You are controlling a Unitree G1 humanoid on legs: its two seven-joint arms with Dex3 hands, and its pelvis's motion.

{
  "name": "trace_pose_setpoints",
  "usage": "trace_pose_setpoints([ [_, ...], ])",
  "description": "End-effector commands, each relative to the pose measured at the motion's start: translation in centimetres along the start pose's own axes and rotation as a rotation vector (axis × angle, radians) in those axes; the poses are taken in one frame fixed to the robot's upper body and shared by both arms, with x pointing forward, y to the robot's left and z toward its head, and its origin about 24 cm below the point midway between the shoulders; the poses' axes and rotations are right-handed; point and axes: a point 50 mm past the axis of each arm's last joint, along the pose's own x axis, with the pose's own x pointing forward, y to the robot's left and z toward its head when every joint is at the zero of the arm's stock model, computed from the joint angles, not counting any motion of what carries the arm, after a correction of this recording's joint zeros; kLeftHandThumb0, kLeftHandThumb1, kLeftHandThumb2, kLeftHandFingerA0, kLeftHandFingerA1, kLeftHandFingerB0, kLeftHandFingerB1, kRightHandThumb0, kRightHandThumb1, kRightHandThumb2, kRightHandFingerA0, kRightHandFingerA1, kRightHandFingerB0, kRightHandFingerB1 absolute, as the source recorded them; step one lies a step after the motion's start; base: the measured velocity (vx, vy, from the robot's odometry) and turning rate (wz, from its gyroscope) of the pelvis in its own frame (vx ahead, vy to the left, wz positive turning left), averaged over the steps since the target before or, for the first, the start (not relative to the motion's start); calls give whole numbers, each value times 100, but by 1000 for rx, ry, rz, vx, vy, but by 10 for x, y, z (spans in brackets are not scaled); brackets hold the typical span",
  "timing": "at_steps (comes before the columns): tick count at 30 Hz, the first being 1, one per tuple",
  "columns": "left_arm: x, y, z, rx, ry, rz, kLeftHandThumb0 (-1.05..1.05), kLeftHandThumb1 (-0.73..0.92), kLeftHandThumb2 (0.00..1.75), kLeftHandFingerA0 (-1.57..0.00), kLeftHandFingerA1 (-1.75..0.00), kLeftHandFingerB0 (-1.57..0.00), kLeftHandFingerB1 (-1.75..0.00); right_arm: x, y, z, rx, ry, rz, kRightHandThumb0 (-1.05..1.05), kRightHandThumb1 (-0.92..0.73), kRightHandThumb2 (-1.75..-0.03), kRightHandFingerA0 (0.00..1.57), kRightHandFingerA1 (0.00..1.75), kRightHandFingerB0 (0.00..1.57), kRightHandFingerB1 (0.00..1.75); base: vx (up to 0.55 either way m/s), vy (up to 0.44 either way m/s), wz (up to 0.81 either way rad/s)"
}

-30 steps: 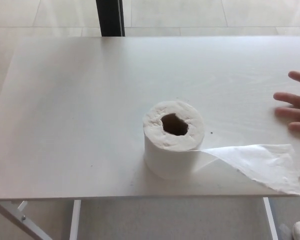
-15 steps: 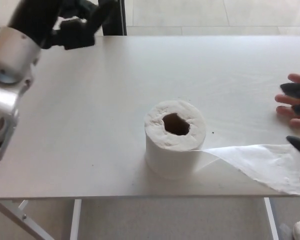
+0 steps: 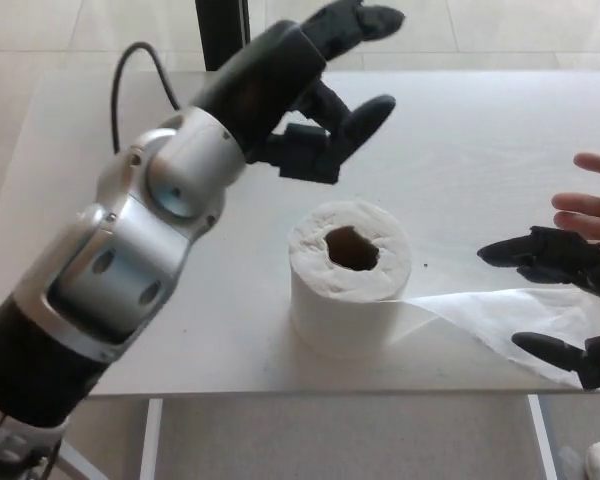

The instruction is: A toilet paper roll is kept in the middle of the desk infront of the robot. The robot places its left hand on the top of the toilet paper roll to hold it still and uses its right hand to tear off a piece of toilet paper from it and hands the paper to a person

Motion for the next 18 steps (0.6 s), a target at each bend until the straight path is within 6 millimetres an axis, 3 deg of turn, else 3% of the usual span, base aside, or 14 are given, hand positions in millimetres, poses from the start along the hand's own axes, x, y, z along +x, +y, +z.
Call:
trace_pose_setpoints([
  [1, -7, -17, -21, 50, 197, -32, -92, 74, 120, -19, -63, 0, -39, 1, 3, -4, -104, 44, 29, -70, -54, -90, 14, 57, 29, 50, 0, 0, 0],
  [2, -8, -18, -22, 47, 210, -37, -99, 74, 107, -13, -60, -7, -28, 1, 3, -4, -112, 48, 27, -69, -54, -90, 14, 57, 30, 50, 0, 0, 0],
  [3, -10, -21, -25, 40, 229, -46, -99, 74, 107, -13, -60, -7, -28, 0, 3, -5, -124, 55, 25, -69, -54, -90, 14, 57, 30, 50, 0, 0, 0],
  [4, -12, -22, -27, 67, 245, -48, -94, 92, 73, -6, -54, -6, -31, 0, 2, -5, -131, 55, 24, -67, -55, -90, 14, 57, 29, 50, 0, 0, 0],
  [8, -21, -31, -37, 237, 304, -51, -95, 92, 77, -4, -49, -10, -30, -1, 2, -5, -152, 50, 15, -67, -55, -90, 14, 58, 33, 53, 0, 0, 0],
  [9, -23, -34, -39, 277, 313, -60, -94, 92, 77, -4, -49, -10, -30, 0, 2, -6, -148, 61, 13, -64, -71, -61, 15, 57, 39, 40, 0, 0, 0],
  [10, -24, -34, -39, 279, 315, -59, -94, 92, 77, -4, -49, -10, -30, 0, 2, -5, -149, 60, 13, -64, -71, -61, 15, 57, 39, 40, 0, 0, 0],
  [11, -25, -37, -42, 352, 318, -67, -95, 92, 77, -7, -50, -9, -31, 0, 2, -5, -155, 61, 4, -68, -57, -91, 16, 59, 35, 52, 0, 0, 0],
  [12, -27, -41, -47, 443, 324, -77, -92, 75, 116, -7, -52, -8, -37, -1, 2, -5, -164, 58, -7, -67, -57, -91, 18, 60, 37, 53, 0, 0, 0],
  [13, -28, -42, -48, 469, 325, -79, -92, 75, 116, -7, -52, -8, -37, -1, 2, -5, -167, 57, -11, -67, -57, -91, 18, 60, 37, 53, 0, 0, 0],
  [14, -28, -43, -50, 495, 325, -74, -95, 92, 74, -7, -53, -12, -34, 0, 2, -5, -172, 56, -14, -67, -57, -91, 18, 60, 37, 53, 0, 0, 0],
  [15, -29, -45, -52, 517, 324, -73, -96, 92, 73, -7, -54, -12, -34, 0, 2, -5, -170, 56, -18, -66, -57, -91, 18, 60, 37, 53, 0, 0, 0],
  [16, -29, -46, -53, 525, 329, -77, -92, 73, 115, -5, -52, -9, -38, 1, 2, -5, -176, 55, -23, -66, -57, -91, 18, 60, 38, 53, 0, 0, 0],
  [18, -29, -47, -53, 532, 327, -68, -92, 73, 116, -4, -52, -9, -40, 1, 2, -4, -184, 56, -26, -66, -57, -91, 19, 60, 38, 53, 0, 0, 0],
])
